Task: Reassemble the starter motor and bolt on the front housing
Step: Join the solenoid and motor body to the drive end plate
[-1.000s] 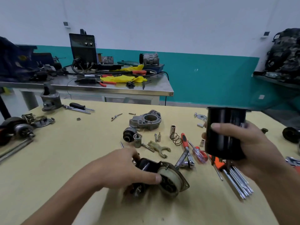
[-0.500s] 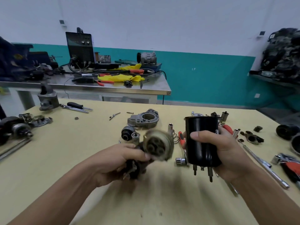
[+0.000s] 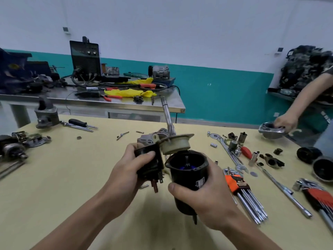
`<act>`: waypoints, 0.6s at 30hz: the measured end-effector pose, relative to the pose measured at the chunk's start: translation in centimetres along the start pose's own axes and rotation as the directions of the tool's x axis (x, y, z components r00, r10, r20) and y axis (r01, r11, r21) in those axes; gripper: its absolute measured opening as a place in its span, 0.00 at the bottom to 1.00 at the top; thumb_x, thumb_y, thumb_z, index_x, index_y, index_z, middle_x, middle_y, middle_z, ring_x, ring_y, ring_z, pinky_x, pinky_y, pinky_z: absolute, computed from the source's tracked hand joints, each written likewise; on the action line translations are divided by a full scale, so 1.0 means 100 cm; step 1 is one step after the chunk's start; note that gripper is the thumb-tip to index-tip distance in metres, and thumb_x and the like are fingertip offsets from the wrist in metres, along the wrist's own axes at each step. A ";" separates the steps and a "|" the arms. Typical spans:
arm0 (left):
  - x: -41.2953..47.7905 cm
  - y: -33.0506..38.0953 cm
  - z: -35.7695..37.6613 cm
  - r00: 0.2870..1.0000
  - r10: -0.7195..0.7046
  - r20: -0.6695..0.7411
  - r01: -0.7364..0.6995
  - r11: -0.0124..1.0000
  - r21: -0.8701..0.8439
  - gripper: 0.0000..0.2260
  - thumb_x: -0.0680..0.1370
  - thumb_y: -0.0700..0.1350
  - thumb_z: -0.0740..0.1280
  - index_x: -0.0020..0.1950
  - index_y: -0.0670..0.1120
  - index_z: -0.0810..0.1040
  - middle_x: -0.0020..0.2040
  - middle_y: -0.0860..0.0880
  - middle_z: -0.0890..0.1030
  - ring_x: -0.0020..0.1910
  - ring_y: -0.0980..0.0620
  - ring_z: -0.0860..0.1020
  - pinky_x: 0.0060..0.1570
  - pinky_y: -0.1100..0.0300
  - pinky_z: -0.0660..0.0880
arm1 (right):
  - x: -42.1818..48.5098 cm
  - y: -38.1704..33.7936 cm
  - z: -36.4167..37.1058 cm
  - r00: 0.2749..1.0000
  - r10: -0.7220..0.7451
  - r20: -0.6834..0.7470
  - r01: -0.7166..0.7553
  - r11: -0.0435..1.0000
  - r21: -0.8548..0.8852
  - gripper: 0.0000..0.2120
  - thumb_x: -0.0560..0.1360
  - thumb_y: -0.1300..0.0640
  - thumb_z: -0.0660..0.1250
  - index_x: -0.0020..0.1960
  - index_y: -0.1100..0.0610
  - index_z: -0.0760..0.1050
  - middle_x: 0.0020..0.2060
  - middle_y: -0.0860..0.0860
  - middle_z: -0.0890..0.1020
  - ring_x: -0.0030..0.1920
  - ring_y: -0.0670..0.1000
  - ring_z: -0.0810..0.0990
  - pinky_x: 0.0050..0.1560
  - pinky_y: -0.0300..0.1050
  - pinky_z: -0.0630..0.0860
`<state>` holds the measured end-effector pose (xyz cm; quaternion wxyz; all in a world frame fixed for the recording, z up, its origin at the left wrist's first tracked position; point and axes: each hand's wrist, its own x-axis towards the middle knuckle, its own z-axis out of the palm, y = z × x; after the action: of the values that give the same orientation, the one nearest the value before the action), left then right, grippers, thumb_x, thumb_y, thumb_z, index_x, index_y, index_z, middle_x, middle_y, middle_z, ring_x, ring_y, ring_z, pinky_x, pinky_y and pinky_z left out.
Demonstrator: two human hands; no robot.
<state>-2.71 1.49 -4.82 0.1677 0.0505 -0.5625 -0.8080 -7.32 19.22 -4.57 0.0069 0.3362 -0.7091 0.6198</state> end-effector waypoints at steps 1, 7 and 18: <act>-0.001 -0.002 0.001 1.000 0.008 0.022 -0.008 1.000 0.010 0.17 0.71 0.45 0.71 0.55 0.40 0.72 0.39 0.45 0.81 0.33 0.50 0.79 0.27 0.61 0.74 | -0.001 0.000 -0.001 1.000 -0.013 0.001 0.013 1.000 -0.003 0.21 0.59 0.54 0.78 0.50 0.43 0.77 0.42 0.45 0.83 0.43 0.46 0.83 0.38 0.32 0.76; -0.004 -0.005 0.005 1.000 0.013 0.024 -0.012 0.998 -0.054 0.16 0.73 0.48 0.70 0.56 0.39 0.77 0.41 0.42 0.81 0.34 0.50 0.79 0.29 0.61 0.74 | -0.002 -0.002 -0.003 0.998 -0.051 0.039 0.052 0.998 -0.021 0.21 0.62 0.62 0.78 0.50 0.45 0.77 0.42 0.43 0.84 0.42 0.44 0.83 0.39 0.30 0.74; -0.005 -0.008 0.005 0.980 -0.193 0.059 0.198 0.974 -0.113 0.23 0.75 0.53 0.64 0.66 0.42 0.79 0.64 0.35 0.79 0.58 0.40 0.75 0.54 0.45 0.69 | 0.000 -0.002 -0.011 0.993 0.046 0.112 -0.044 0.999 -0.024 0.16 0.60 0.55 0.78 0.45 0.49 0.77 0.35 0.41 0.81 0.37 0.42 0.80 0.36 0.32 0.74</act>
<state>-2.50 2.36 -5.41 0.0766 0.0763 -0.5099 -0.8534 -7.69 20.14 -4.17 -0.0434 0.3544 -0.7225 0.5921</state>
